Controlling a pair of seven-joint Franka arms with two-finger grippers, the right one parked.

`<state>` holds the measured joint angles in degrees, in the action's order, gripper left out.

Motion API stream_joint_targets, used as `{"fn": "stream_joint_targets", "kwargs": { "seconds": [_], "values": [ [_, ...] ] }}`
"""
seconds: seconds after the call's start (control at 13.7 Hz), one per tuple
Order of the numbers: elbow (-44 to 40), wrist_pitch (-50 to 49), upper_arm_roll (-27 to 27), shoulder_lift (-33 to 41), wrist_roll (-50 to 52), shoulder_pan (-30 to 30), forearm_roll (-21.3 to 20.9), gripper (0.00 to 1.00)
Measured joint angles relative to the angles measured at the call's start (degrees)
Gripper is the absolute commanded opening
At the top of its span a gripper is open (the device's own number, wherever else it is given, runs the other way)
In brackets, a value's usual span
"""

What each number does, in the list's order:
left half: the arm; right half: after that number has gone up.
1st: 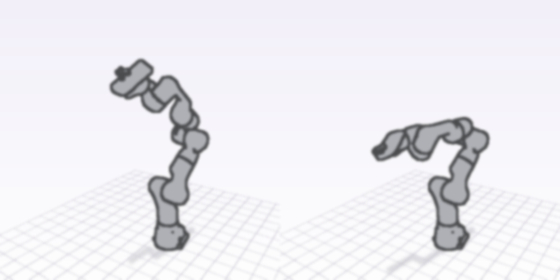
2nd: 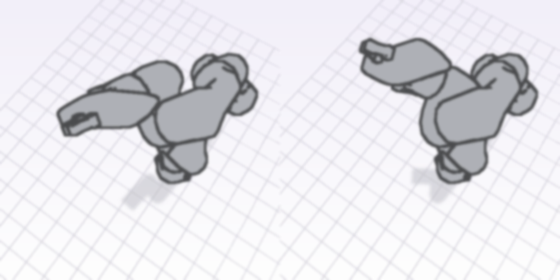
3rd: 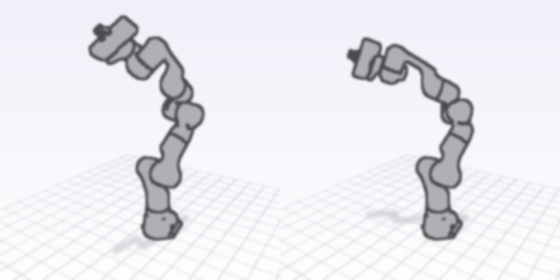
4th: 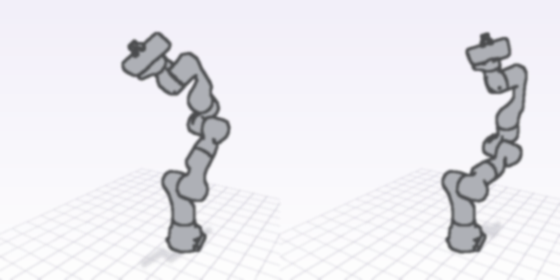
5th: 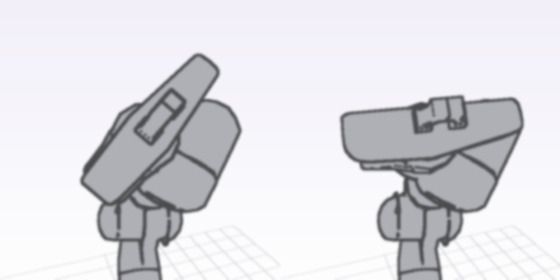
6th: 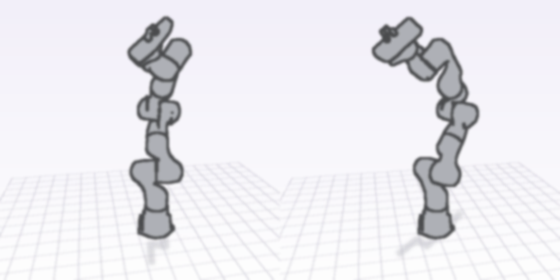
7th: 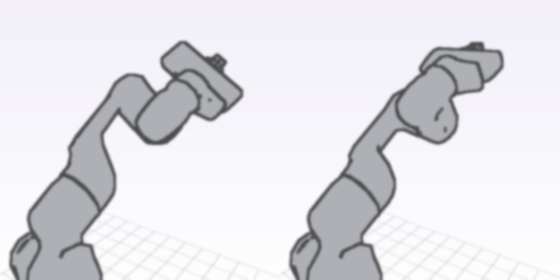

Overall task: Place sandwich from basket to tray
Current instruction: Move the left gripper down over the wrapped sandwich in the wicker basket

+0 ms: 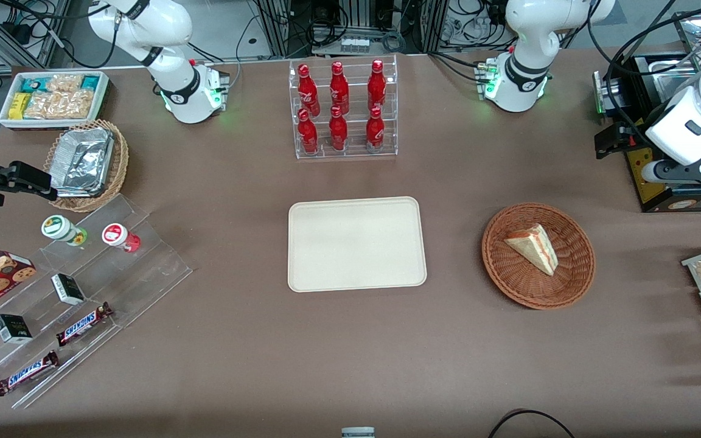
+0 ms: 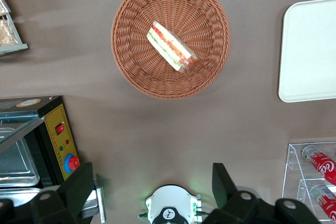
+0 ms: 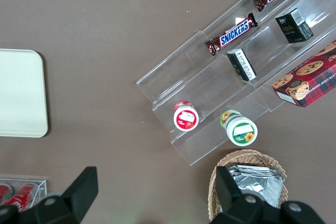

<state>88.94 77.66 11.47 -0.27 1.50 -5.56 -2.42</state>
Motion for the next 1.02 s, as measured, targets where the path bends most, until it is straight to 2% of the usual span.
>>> {"fn": "stream_joint_targets", "kwargs": {
  "seconds": [0.36,1.02],
  "values": [
    [0.9,1.0,0.0,-0.2,0.0,0.0,0.2,1.00],
    [17.5,20.8,0.0,-1.3,0.0,0.0,0.2,1.00]
  ]
}}
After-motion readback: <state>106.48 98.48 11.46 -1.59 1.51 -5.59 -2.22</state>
